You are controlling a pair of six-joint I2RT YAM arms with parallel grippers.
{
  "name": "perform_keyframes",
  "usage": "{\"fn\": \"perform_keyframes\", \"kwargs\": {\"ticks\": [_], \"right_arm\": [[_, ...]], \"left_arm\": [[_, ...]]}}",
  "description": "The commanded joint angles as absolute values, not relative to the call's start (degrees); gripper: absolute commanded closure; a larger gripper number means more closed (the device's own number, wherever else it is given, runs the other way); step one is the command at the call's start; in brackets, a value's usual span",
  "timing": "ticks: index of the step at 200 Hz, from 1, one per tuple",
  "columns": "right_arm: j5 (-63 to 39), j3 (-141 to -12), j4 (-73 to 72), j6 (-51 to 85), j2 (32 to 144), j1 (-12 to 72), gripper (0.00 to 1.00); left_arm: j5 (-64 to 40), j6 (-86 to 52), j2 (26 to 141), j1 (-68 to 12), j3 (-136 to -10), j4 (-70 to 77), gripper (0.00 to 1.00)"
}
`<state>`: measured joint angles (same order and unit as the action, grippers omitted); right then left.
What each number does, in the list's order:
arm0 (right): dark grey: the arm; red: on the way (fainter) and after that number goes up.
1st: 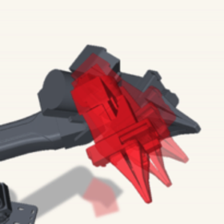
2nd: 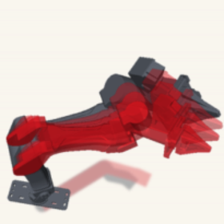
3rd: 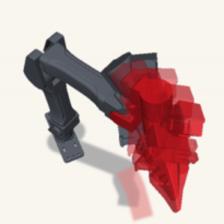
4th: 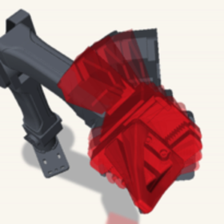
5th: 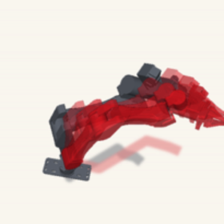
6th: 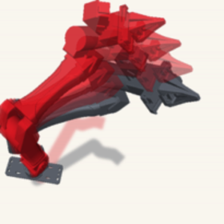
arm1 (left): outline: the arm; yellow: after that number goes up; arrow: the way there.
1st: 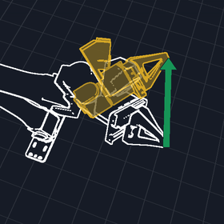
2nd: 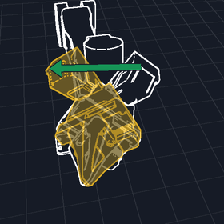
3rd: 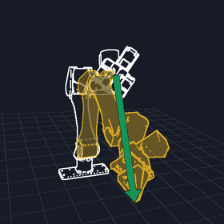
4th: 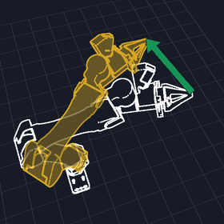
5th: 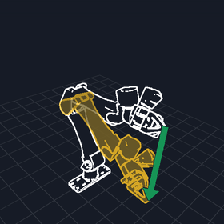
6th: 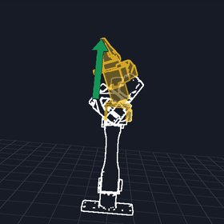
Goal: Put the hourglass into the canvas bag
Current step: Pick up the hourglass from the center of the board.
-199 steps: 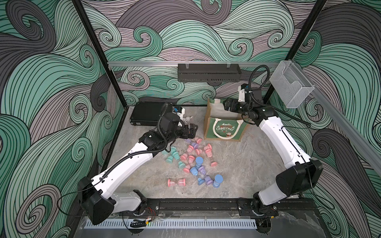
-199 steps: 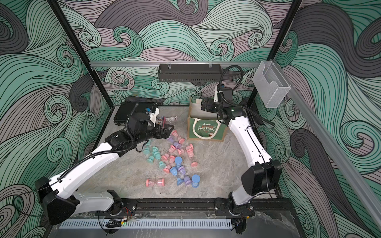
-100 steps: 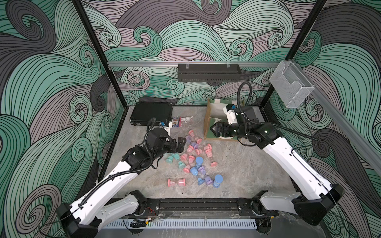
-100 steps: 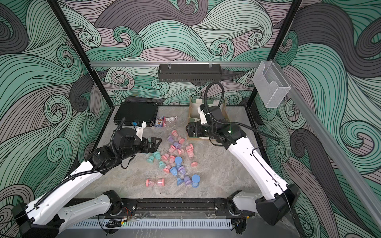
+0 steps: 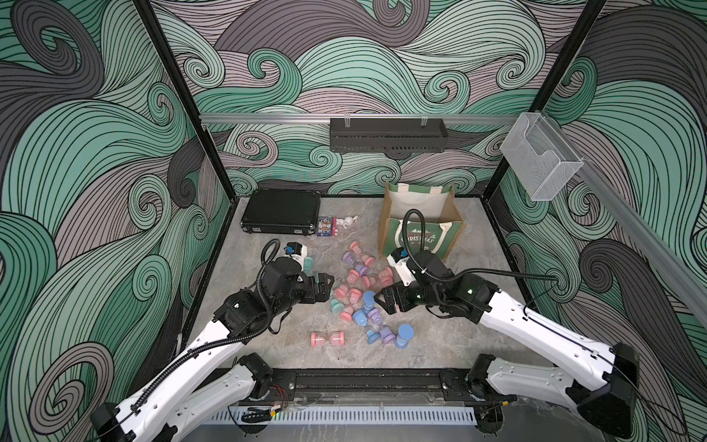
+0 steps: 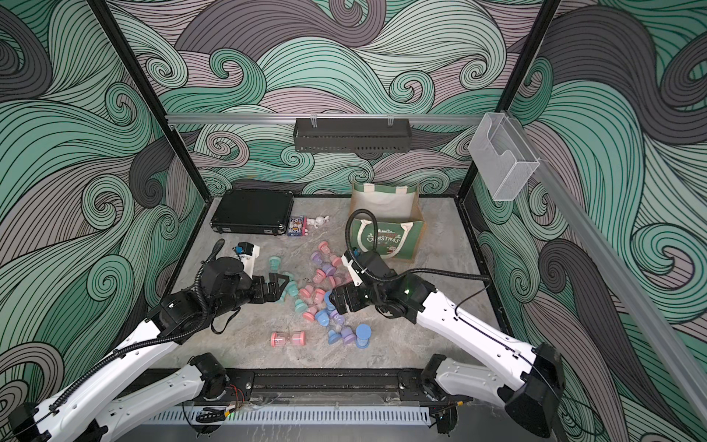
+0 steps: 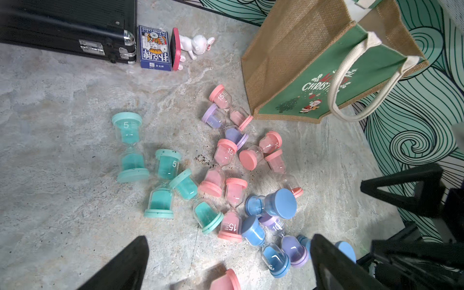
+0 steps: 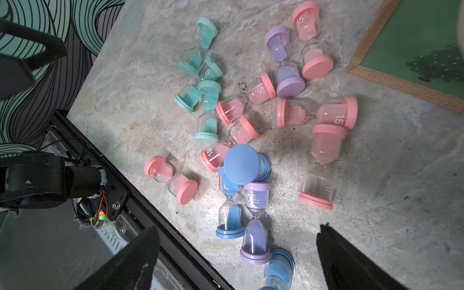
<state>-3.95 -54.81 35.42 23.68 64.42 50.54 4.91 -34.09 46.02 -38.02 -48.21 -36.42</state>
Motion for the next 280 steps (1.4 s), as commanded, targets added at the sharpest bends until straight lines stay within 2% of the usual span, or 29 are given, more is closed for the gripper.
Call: {"fn": "perform_keyframes", "kwargs": {"ticks": [1,36,107,164,212,248,280], "right_arm": [[-0.18,-53.07,30.17,24.76,65.36,52.43,0.02],[0.60,-51.51,23.85,22.71,69.64,54.81,0.08],[5.26,-54.14,22.00,18.86,81.21,55.63,0.19],[5.58,-55.53,18.47,16.99,86.63,55.63,0.34],[6.22,-56.23,18.31,15.03,89.31,55.72,0.44],[7.46,-54.60,17.59,15.29,89.94,56.40,0.46],[7.58,-54.77,17.27,14.95,89.74,56.37,0.54]], "left_arm": [[5.78,-35.01,45.35,-37.79,-47.91,-36.86,0.02],[6.45,-33.85,45.57,-37.79,-46.63,-35.57,0.01],[8.11,-34.56,46.06,-37.79,-45.91,-35.41,0.01],[8.77,-34.96,45.94,-37.79,-45.81,-35.32,0.01],[8.40,-34.90,46.50,-37.79,-45.73,-34.90,0.01],[8.33,-35.07,47.13,-37.79,-45.47,-34.38,0.01],[8.07,-34.98,47.80,-37.77,-45.98,-33.95,0.01]]}}
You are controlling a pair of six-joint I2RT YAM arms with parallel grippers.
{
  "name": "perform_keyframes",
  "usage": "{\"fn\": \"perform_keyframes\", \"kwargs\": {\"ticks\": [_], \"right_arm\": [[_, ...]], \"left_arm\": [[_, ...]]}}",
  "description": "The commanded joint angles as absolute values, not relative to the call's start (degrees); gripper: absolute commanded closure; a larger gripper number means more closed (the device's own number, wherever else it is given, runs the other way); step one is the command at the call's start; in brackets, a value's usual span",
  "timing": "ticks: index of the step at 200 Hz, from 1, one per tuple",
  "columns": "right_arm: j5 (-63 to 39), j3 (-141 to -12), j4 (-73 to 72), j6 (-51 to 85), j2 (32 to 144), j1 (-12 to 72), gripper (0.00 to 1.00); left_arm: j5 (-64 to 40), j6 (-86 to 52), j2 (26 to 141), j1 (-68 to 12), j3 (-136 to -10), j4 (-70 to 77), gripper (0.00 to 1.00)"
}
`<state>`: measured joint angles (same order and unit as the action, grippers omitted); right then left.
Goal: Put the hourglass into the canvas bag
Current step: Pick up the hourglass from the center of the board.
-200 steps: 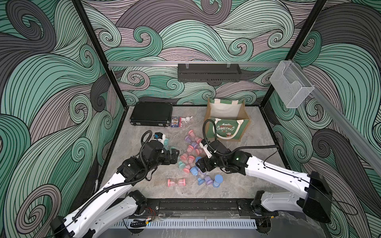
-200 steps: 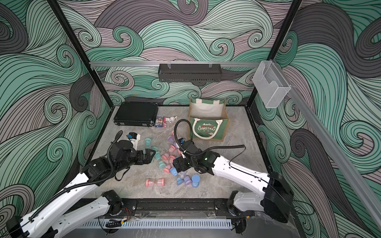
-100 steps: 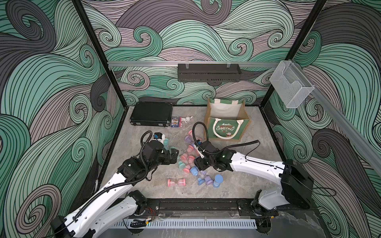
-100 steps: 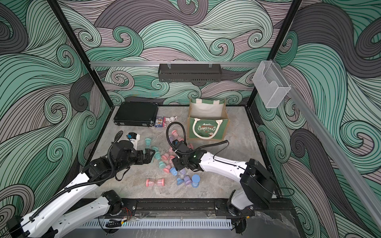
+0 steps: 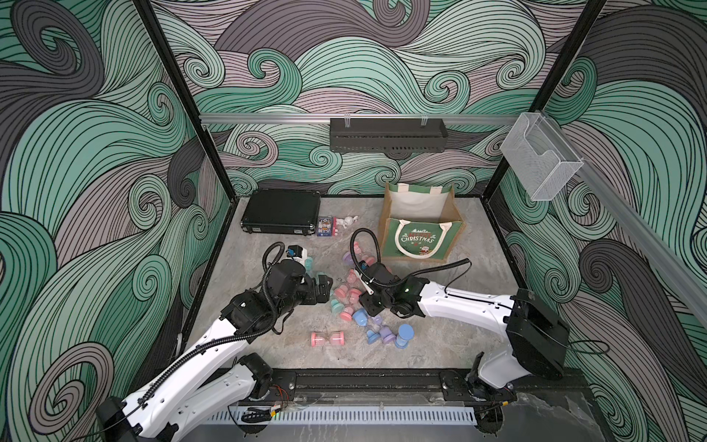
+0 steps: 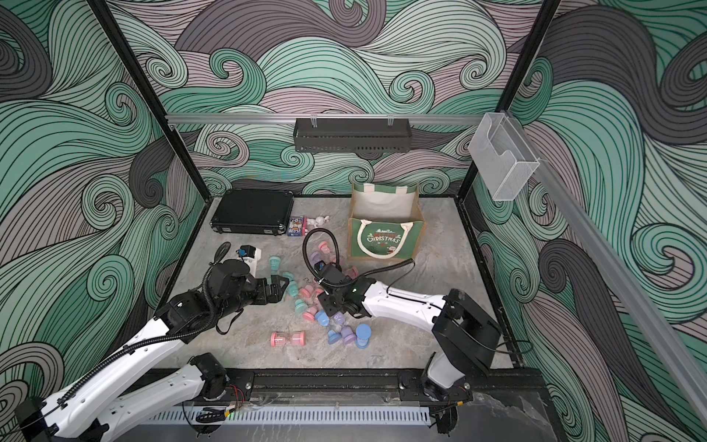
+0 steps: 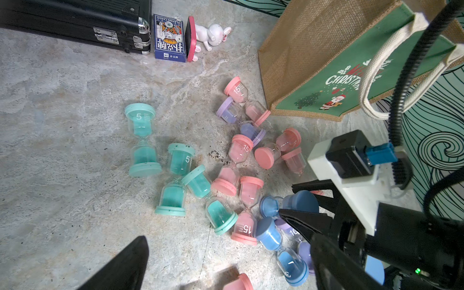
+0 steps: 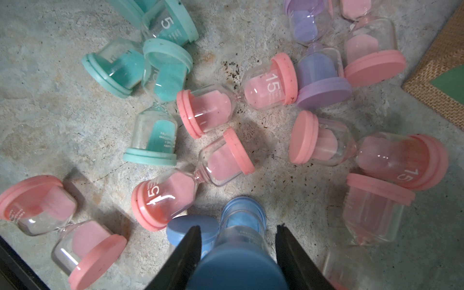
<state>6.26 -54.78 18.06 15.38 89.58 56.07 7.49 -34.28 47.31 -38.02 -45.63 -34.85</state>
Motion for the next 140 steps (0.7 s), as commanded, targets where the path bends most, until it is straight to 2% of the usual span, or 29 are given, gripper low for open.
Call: {"fn": "perform_keyframes", "kwargs": {"ticks": [1,40,140], "right_arm": [[7.57,-54.81,17.29,14.95,89.74,56.35,0.54],[7.54,-56.14,18.81,13.99,88.92,56.41,0.67],[9.42,-64.03,27.98,15.60,81.81,54.79,0.70]], "left_arm": [[8.03,-34.98,47.85,-37.78,-45.97,-33.98,0.01],[8.17,-34.89,47.75,-37.79,-46.35,-34.19,0.01],[8.34,-33.08,47.47,-37.74,-49.62,-35.03,0.01]]}}
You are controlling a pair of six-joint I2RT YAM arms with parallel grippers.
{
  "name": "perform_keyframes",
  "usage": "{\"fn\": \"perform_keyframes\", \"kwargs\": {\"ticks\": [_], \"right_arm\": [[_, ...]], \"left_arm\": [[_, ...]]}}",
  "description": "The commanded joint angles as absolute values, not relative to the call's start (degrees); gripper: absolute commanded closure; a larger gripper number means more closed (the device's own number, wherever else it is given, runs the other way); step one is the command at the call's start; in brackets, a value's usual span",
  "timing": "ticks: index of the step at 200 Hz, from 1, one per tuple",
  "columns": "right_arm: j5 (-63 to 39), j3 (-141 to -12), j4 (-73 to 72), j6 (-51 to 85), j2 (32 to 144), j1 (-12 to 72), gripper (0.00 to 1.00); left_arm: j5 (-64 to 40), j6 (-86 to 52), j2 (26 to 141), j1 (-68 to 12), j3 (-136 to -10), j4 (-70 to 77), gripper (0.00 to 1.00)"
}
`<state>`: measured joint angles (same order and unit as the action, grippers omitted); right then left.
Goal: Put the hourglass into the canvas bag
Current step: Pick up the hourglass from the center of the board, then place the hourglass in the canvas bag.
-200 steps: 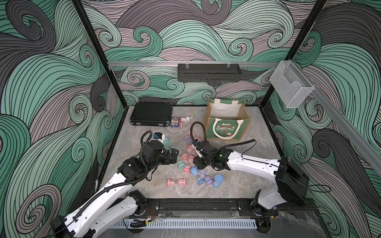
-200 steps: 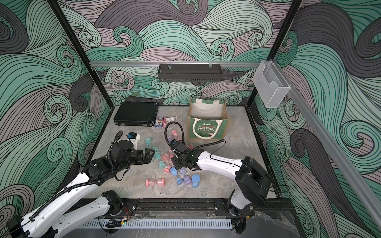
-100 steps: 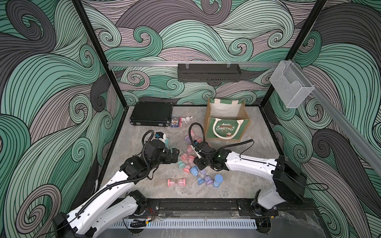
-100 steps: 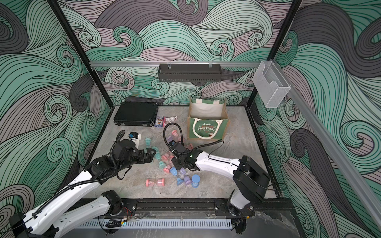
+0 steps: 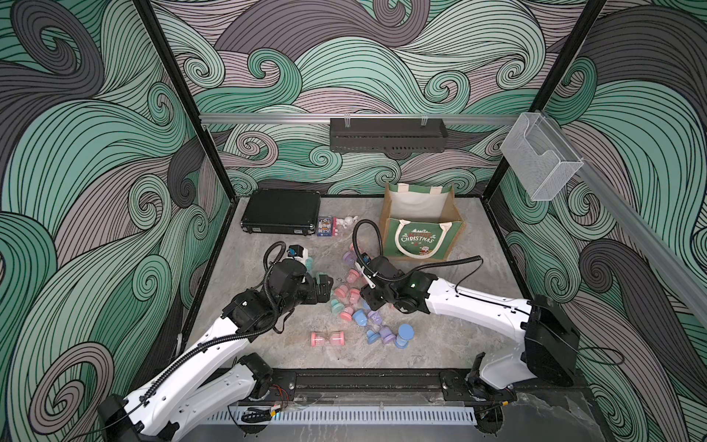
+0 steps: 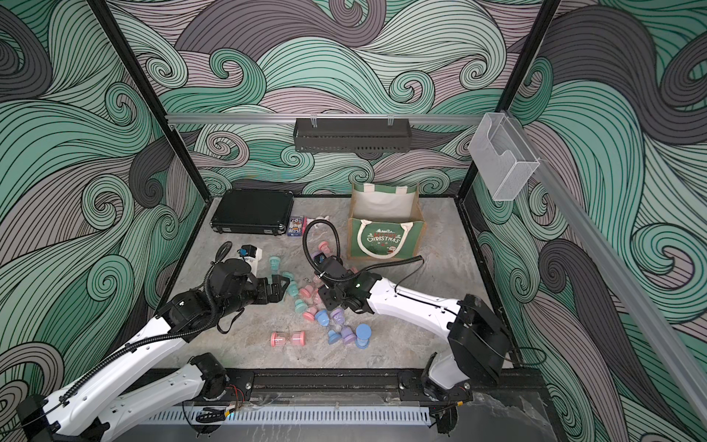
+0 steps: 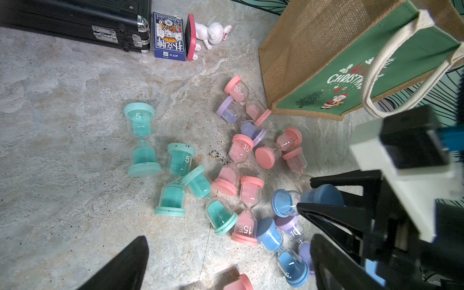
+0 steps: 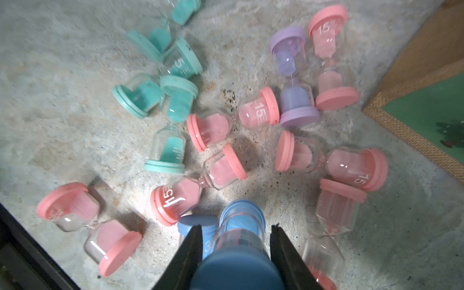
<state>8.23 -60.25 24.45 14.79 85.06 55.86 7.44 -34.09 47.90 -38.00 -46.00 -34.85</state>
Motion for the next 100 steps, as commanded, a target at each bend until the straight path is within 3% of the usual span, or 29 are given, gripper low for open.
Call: {"fn": "perform_keyframes", "kwargs": {"ticks": [1,100], "right_arm": [[9.41,-64.18,28.10,15.62,81.73,54.68,0.70],[9.40,-87.30,40.82,12.48,79.79,42.25,0.71]], "left_arm": [[8.35,-33.06,47.46,-37.72,-49.68,-35.01,0.02],[6.03,-27.69,54.42,-37.71,-58.71,-31.52,0.01]]}}
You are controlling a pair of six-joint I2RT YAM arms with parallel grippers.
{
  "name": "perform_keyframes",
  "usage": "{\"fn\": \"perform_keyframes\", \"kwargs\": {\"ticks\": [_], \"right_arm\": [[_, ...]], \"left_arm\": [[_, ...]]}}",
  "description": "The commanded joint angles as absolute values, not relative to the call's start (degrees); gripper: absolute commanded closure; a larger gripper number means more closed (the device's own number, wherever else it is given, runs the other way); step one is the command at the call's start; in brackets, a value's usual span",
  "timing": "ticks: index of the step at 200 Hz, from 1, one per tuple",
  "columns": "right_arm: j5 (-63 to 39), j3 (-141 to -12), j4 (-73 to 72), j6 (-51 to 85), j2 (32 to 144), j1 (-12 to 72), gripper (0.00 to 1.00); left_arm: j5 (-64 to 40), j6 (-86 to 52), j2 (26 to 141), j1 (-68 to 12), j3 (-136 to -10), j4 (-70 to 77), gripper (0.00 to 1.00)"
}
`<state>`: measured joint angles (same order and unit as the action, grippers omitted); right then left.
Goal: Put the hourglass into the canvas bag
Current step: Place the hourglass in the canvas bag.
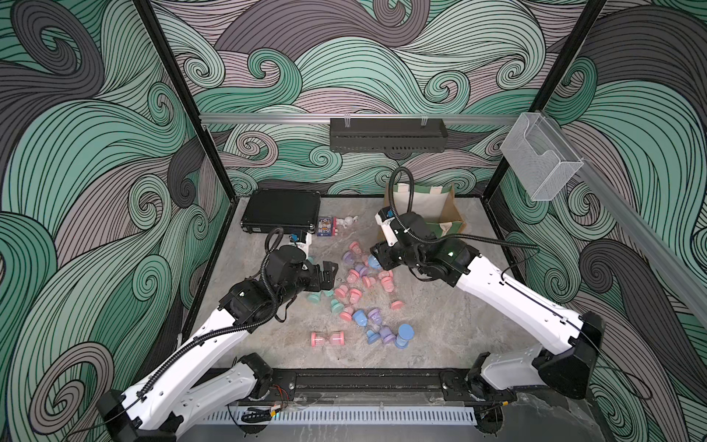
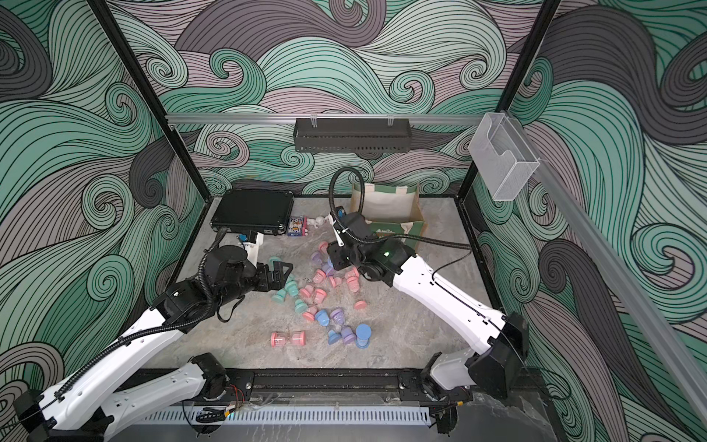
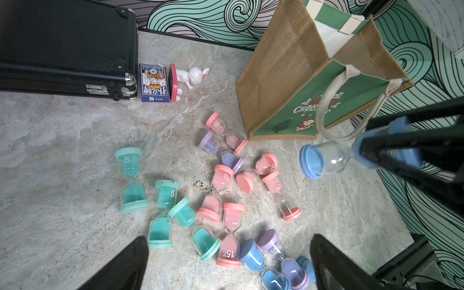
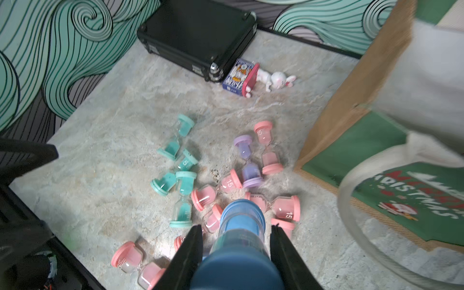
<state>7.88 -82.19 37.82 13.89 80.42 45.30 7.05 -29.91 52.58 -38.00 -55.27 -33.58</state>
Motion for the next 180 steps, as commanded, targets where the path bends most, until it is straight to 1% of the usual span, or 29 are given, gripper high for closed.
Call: {"fn": "perform_keyframes", "kwargs": {"ticks": [1,48,105,126,180], "right_arm": [[9.40,-87.59,40.89,12.39,79.84,42.09,0.71],[11.25,-98.42,42.33,12.71,84.13,33.57,0.72],[13.11,-105.81,42.59,12.17,93.93,24.84,0.75],[13.81,-107.59,42.12,11.89,97.64,23.02,0.75],[11.19,-108.92,40.16,11.62,106.61,20.54,0.77]], "left_arm": [[5.96,-27.64,54.50,-37.71,-58.80,-31.45,0.01],[3.68,-25.95,59.35,-37.71,-62.71,-28.20,0.01],[1.17,-24.19,65.15,-37.71,-66.00,-25.43,0.01],[0.68,-23.59,66.69,-37.71,-66.33,-24.17,0.01],[-0.18,-22.47,70.05,-37.62,-67.05,-21.02,0.01]]}}
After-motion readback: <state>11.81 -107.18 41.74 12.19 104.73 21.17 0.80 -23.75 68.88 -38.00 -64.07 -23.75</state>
